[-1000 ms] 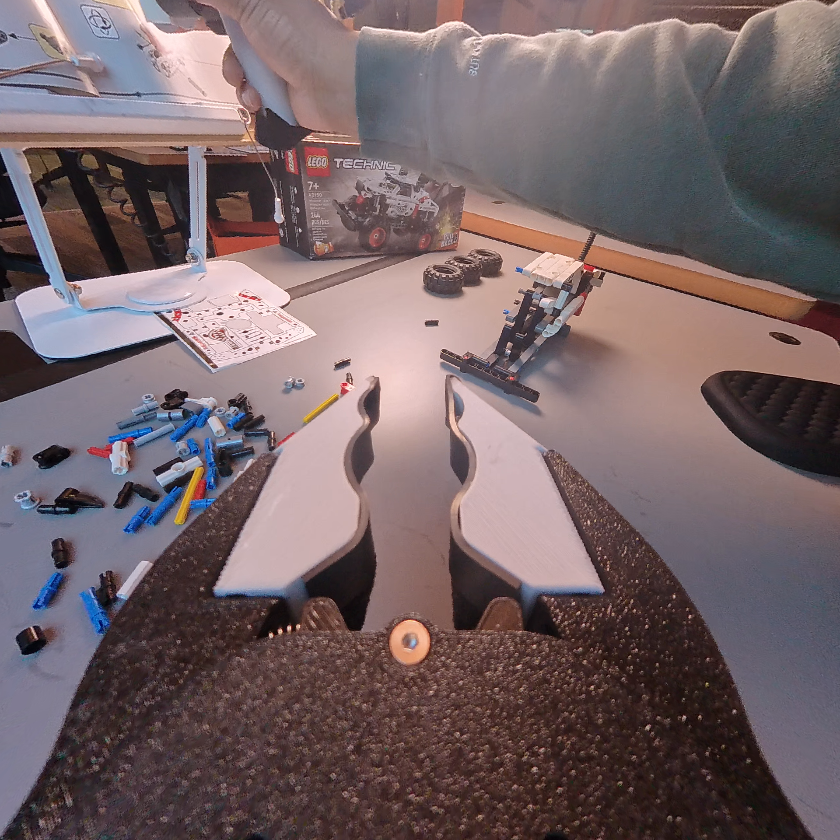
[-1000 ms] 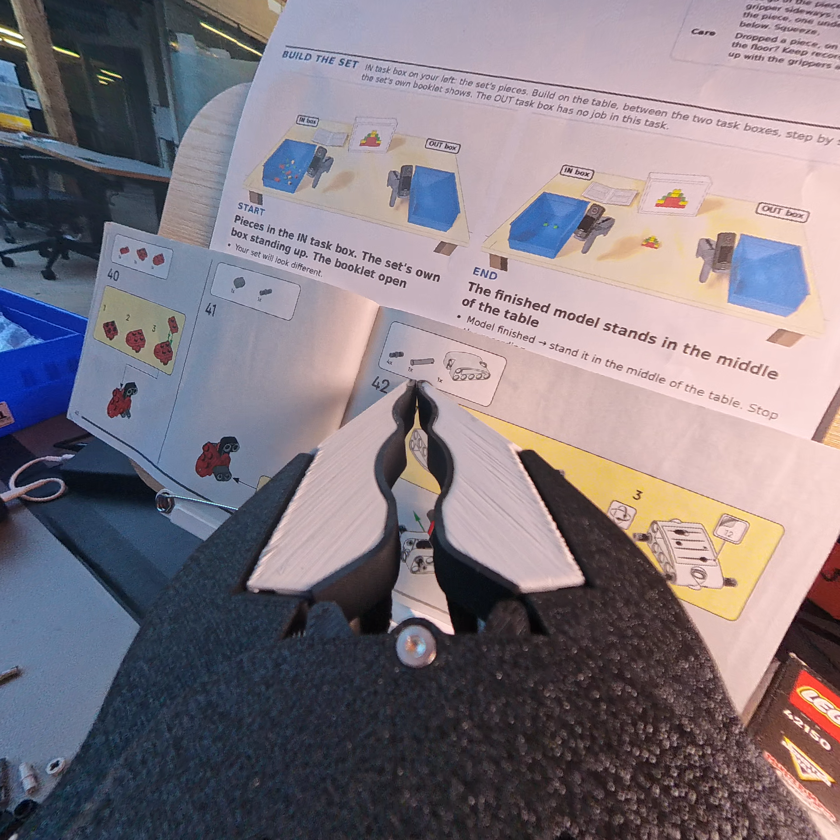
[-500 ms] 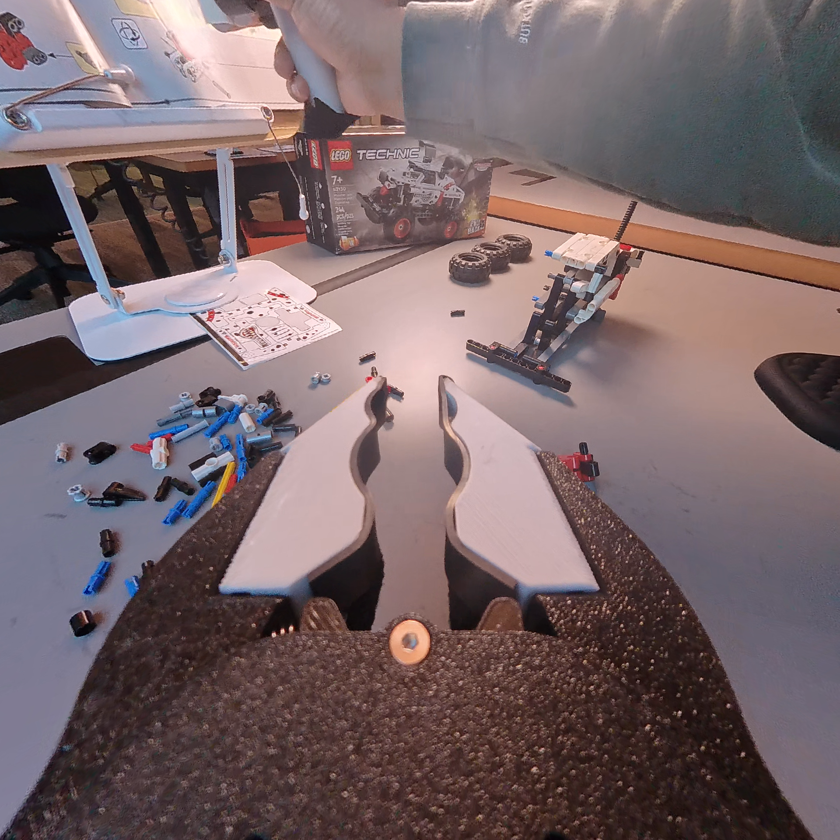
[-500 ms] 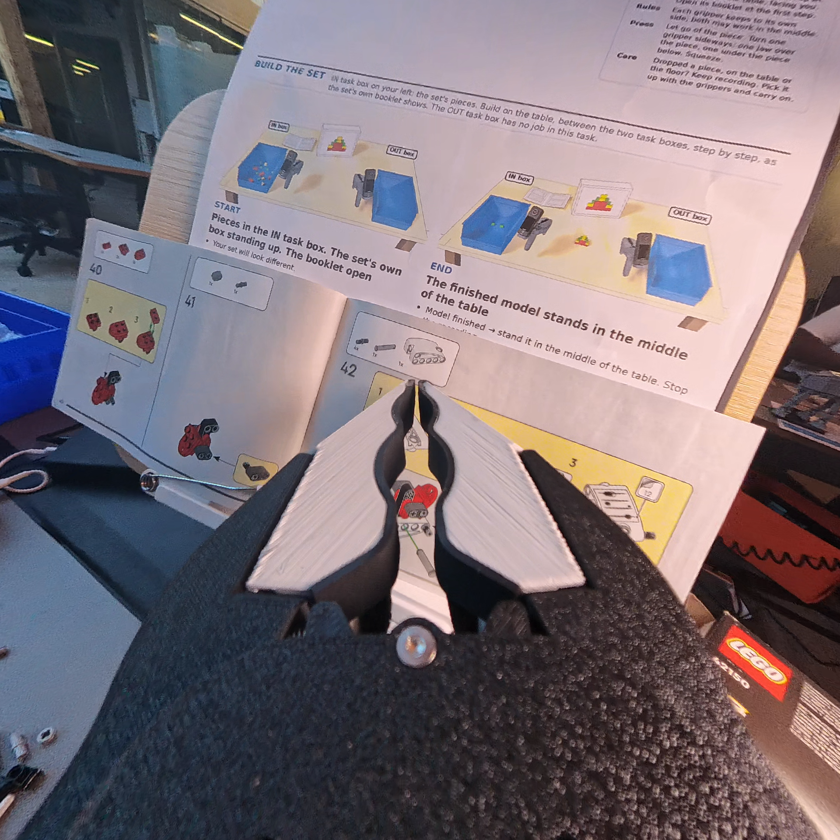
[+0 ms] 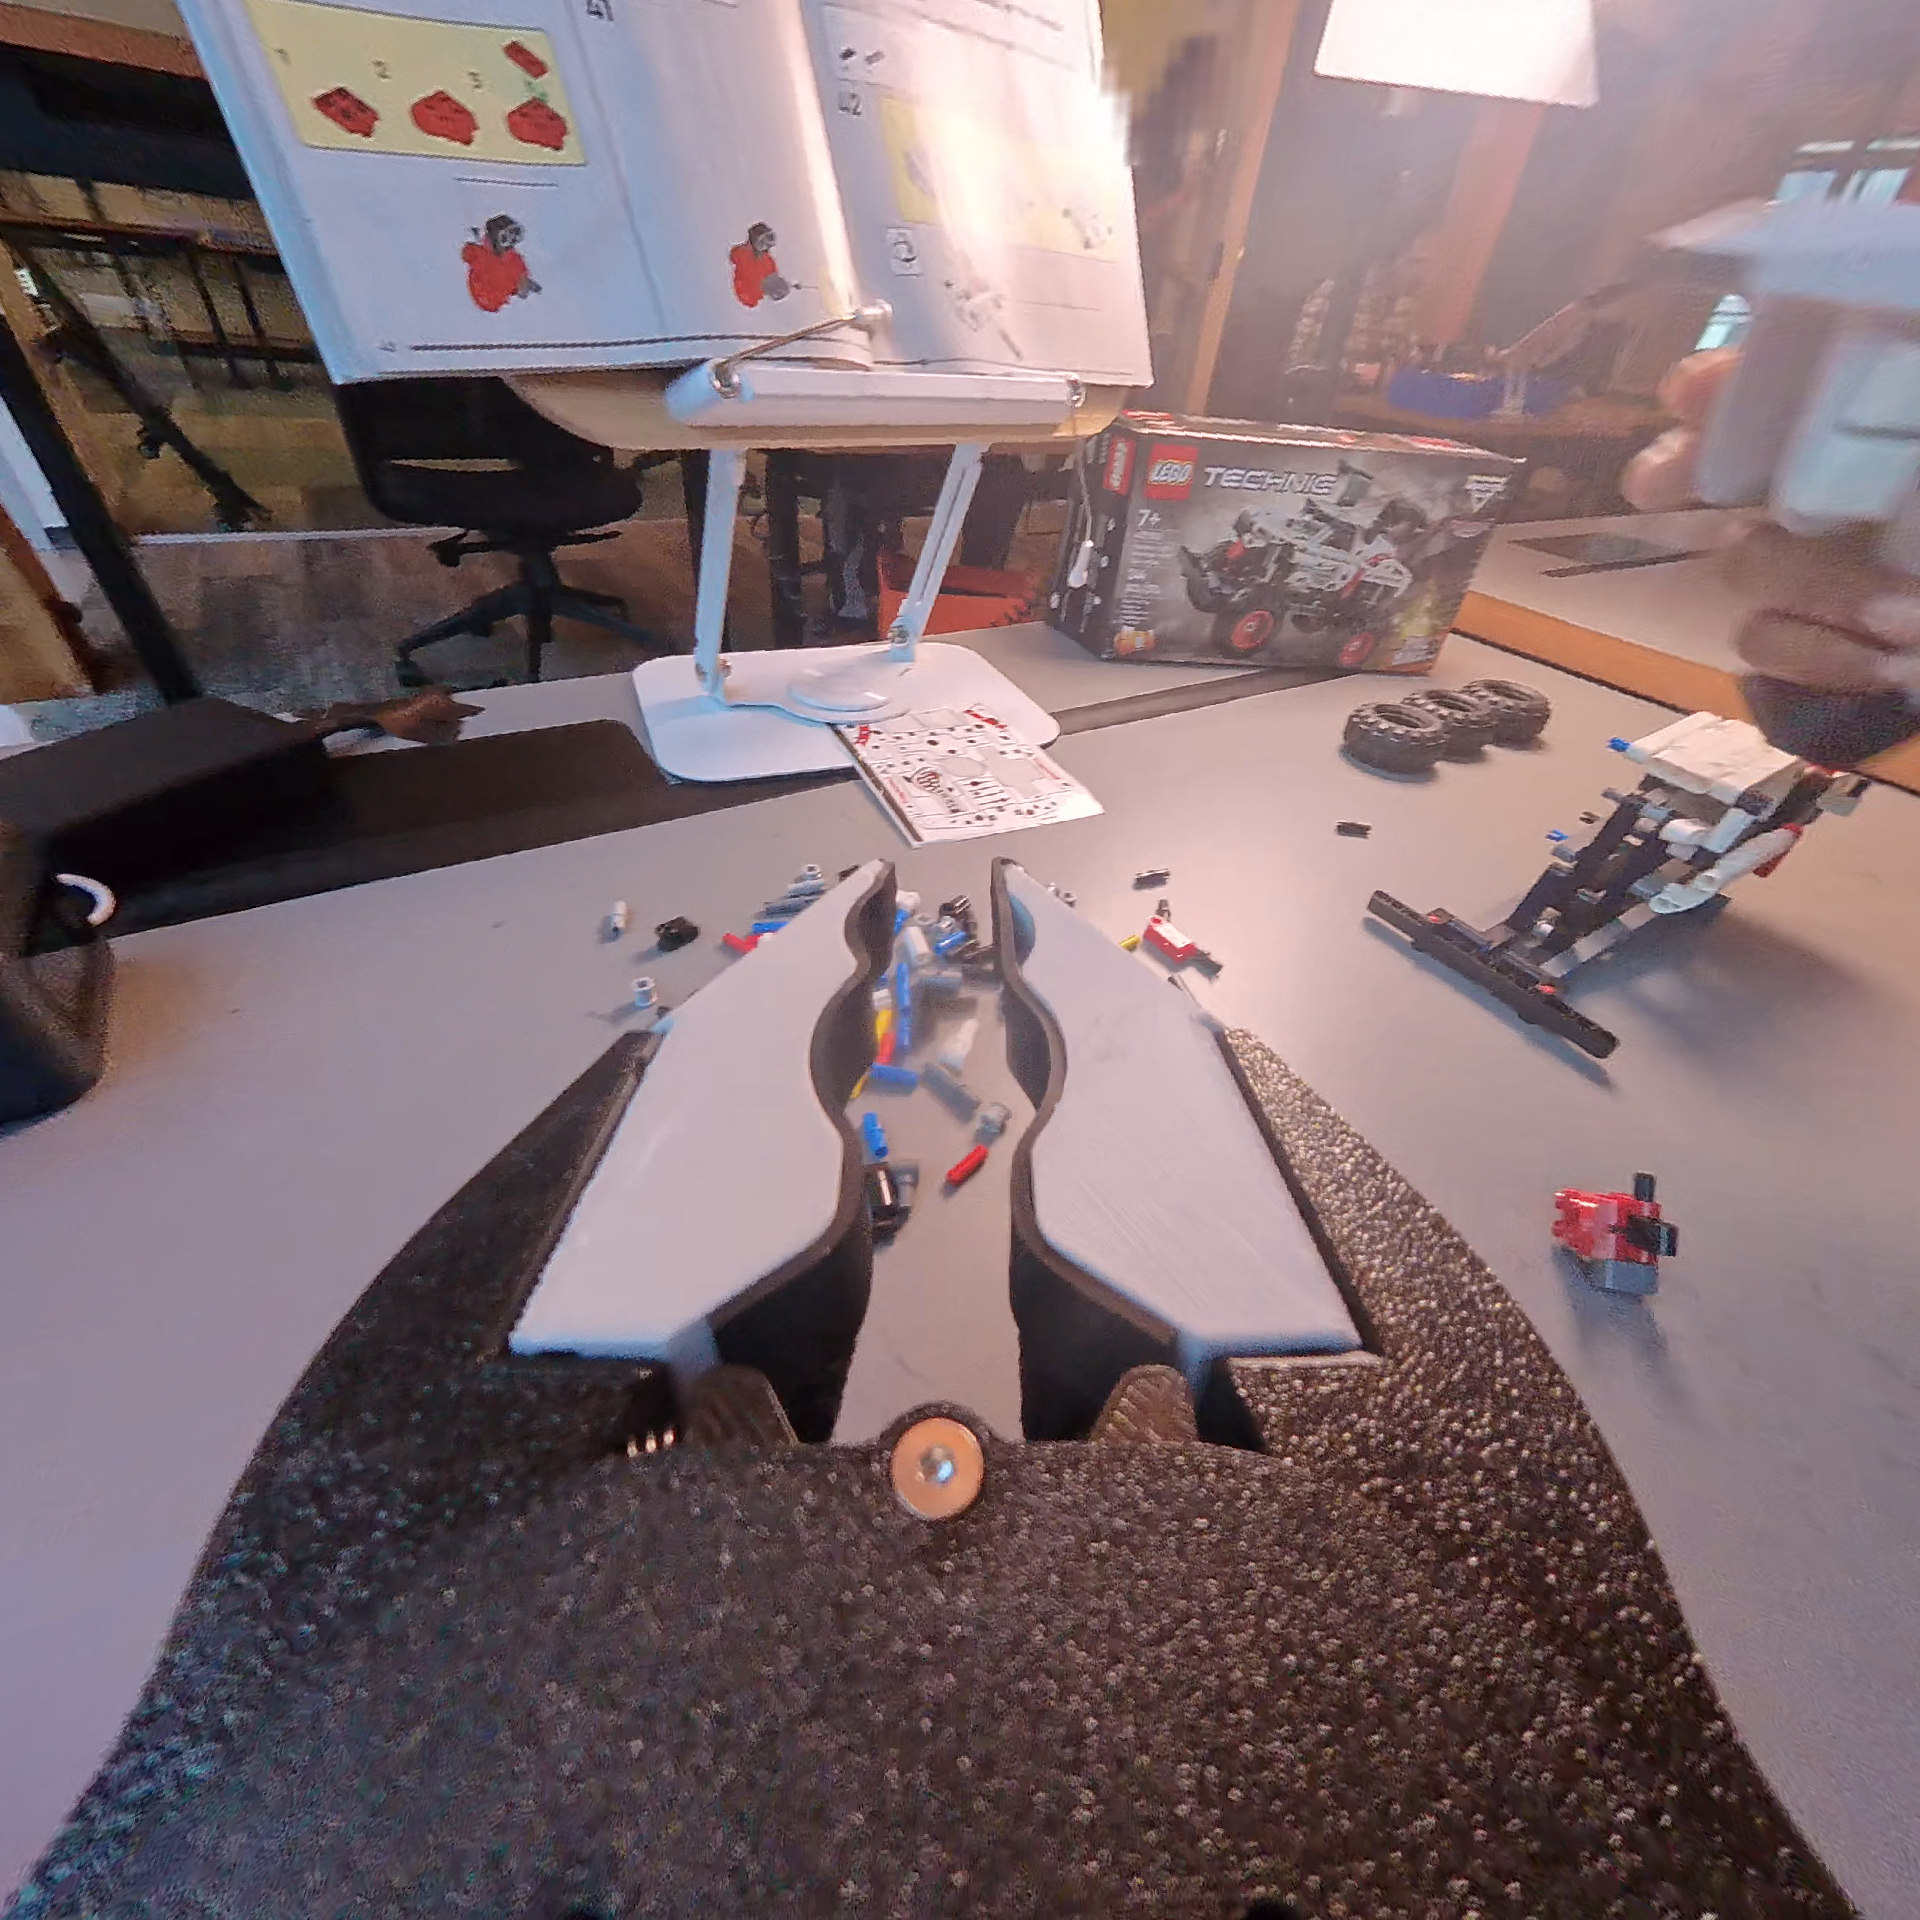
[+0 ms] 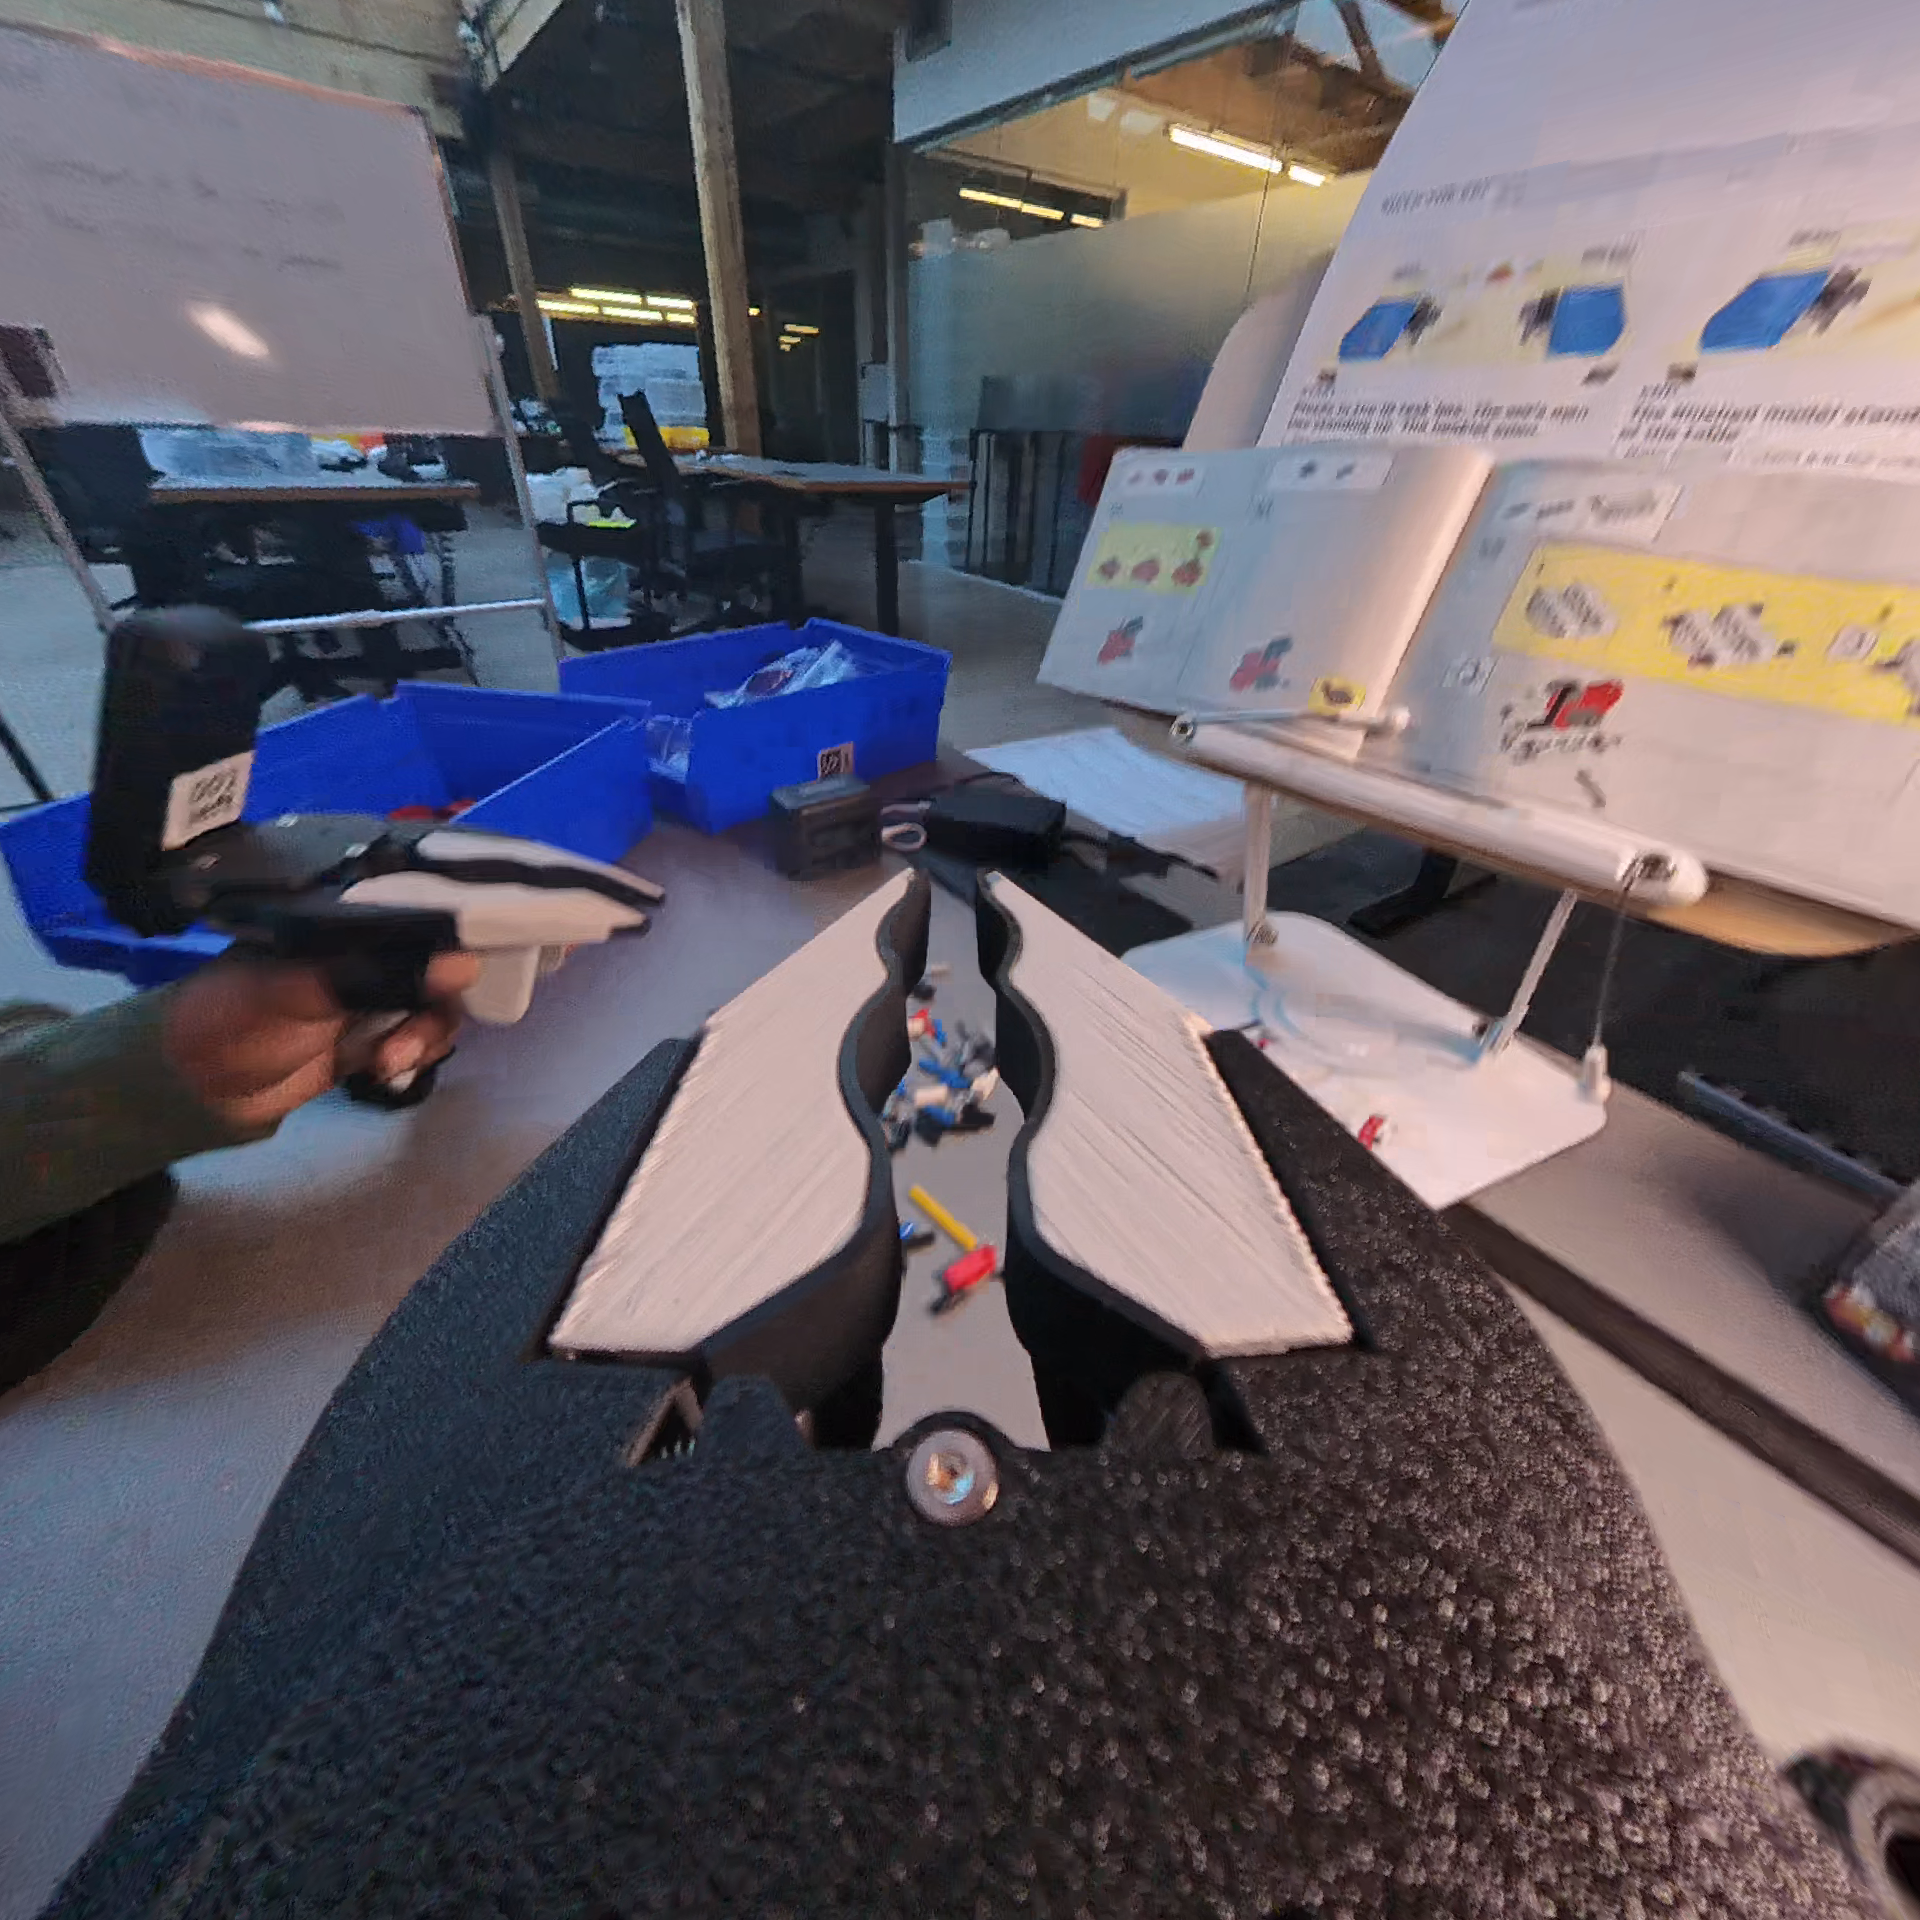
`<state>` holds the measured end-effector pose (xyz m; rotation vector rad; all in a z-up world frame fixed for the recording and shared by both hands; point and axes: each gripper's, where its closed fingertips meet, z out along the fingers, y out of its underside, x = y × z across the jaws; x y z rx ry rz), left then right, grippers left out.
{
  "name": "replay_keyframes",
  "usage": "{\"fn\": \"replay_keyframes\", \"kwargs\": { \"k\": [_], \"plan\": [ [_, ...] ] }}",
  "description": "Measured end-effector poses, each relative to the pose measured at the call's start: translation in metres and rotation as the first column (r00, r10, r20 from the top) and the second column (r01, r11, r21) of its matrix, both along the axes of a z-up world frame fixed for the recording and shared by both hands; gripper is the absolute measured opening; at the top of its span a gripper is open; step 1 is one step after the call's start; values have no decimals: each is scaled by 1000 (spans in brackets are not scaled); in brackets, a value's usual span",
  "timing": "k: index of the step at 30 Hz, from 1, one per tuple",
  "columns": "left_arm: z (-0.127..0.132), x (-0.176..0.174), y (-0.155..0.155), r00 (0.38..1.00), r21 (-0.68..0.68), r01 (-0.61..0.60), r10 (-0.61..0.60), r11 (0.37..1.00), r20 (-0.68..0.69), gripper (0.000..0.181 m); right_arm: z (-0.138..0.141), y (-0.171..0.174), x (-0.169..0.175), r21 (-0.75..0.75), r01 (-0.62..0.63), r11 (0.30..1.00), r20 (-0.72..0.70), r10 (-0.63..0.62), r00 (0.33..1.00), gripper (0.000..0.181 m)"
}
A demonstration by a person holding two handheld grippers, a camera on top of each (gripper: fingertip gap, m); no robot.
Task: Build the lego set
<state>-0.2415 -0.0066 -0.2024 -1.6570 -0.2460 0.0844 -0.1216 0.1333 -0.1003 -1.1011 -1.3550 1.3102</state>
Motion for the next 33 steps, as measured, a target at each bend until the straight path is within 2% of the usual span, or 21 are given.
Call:
{"fn": "replay_keyframes", "kwargs": {
  "k": [4,8,10,13,15,21,25,29,33],
  "plan": [
    [-9,-14,-3,999,-72,-50,49,996,-25,15,-56,-26,56,-20,25,999,77,-23,997,10],
    [-25,-27,1,996,-168,-93,90,981,-25,15,-84,-41,78,-72,56,996,55,-52,997,13],
    [-34,-31,1,995,-217,-98,101,971,3,15,-86,-42,81,-43,56,998,45,-54,998,14],
    [-60,-25,-1,996,-361,-43,67,932,56,16,-83,-40,82,14,55,998,6,-55,998,14],
    [-75,-19,-6,996,-444,-16,52,896,69,18,-90,-40,82,31,53,998,36,-54,998,14],
    [-103,-7,-14,995,-562,41,20,826,102,27,-96,-46,82,85,31,996,48,-35,998,14],
    [-112,-9,-13,994,-598,35,35,801,104,29,-98,-44,82,75,31,997,57,-35,998,14],
    [-113,-14,-12,995,-608,15,47,794,86,17,-103,-43,80,60,27,998,73,-31,997,14],
    [-114,-14,-11,997,-615,7,40,788,63,16,-106,-44,79,53,22,998,85,-26,996,14]
  ]
}}
